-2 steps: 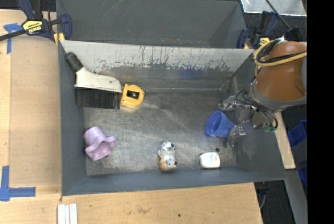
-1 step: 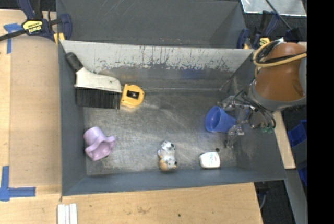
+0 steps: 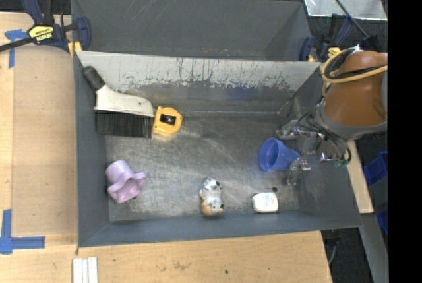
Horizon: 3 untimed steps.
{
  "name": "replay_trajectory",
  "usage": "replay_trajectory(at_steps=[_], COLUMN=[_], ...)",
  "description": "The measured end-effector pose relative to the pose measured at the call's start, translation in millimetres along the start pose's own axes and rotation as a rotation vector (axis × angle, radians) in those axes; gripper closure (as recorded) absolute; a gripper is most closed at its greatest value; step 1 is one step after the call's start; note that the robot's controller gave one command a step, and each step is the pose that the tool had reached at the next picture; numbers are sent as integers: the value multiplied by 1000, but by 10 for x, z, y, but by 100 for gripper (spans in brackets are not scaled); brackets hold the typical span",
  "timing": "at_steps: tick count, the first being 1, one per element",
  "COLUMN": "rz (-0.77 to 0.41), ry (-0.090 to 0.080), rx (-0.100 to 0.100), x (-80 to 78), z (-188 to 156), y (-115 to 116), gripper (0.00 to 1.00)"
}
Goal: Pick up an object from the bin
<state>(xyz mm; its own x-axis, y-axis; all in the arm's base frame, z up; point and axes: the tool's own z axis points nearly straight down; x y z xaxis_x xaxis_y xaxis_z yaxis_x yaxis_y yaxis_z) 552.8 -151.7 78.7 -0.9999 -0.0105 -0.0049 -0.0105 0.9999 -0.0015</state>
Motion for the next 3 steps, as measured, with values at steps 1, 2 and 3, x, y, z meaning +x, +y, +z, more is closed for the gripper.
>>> replay_trajectory(at_steps=[1, 2, 3], rz=[24, 24, 24], ry=[3, 3, 2], rx=[-3, -3, -3], x=[-79, -79, -71], z=[76, 76, 38], y=[-52, -52, -45], gripper=[100, 100, 100])
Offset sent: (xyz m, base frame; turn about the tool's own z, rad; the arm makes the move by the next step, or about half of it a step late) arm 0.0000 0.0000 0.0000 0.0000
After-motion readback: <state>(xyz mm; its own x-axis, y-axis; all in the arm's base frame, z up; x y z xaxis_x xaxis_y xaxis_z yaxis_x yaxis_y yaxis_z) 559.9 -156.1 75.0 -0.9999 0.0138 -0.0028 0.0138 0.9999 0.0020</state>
